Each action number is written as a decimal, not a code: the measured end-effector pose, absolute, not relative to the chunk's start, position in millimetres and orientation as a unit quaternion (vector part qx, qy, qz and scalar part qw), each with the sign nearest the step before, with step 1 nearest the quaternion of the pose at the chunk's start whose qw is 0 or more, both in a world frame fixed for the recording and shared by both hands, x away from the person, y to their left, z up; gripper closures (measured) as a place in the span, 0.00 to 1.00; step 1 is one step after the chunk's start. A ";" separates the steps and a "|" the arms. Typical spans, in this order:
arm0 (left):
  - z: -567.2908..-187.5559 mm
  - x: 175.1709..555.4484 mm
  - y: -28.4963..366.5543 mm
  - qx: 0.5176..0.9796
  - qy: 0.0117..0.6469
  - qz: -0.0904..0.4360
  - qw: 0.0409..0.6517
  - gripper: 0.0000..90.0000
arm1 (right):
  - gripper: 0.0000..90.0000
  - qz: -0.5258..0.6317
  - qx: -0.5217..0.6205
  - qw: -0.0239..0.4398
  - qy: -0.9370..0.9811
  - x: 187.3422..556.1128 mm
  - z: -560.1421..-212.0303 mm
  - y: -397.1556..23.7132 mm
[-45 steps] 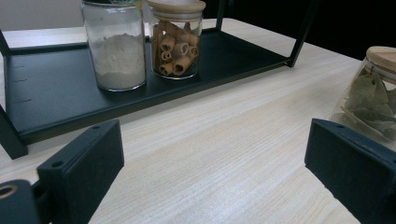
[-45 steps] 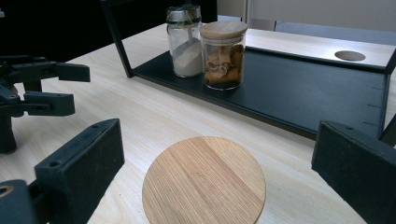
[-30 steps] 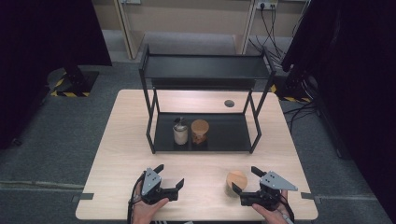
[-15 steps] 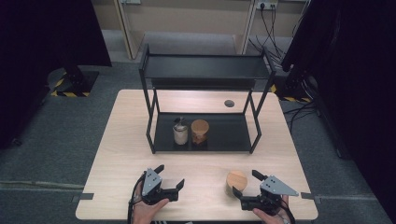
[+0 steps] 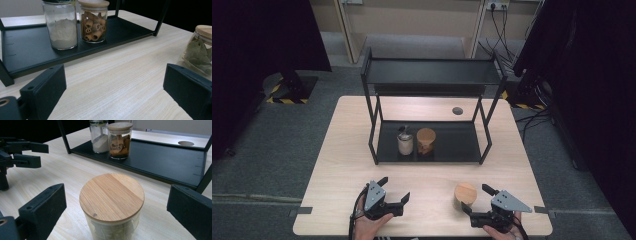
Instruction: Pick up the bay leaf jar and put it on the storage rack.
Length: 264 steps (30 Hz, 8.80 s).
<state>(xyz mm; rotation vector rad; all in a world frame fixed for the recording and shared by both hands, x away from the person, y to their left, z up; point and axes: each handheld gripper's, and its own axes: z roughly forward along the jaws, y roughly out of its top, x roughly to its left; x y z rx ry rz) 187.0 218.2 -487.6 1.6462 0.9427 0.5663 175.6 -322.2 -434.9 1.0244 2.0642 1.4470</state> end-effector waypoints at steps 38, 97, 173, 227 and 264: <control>-487.2 185.9 218.4 0.696 0.395 0.240 0.550 0.04 | 0.15 0.486 0.362 0.217 0.765 187.4 -449.6 -303.1; -487.7 187.1 219.0 0.696 0.397 0.239 0.549 0.04 | 0.28 0.505 0.341 0.219 0.762 243.2 -394.0 -288.9; -488.5 188.0 219.8 0.696 0.397 0.235 0.550 0.04 | 0.28 0.447 0.432 0.240 0.745 375.7 -421.8 -225.0; -488.6 187.8 218.4 0.697 0.397 0.237 0.548 0.04 | 0.04 0.497 0.408 0.240 0.727 297.4 -417.5 -251.2; -487.8 186.7 219.3 0.696 0.395 0.241 0.549 0.04 | 0.03 0.544 0.340 0.200 0.740 238.2 -434.1 -266.3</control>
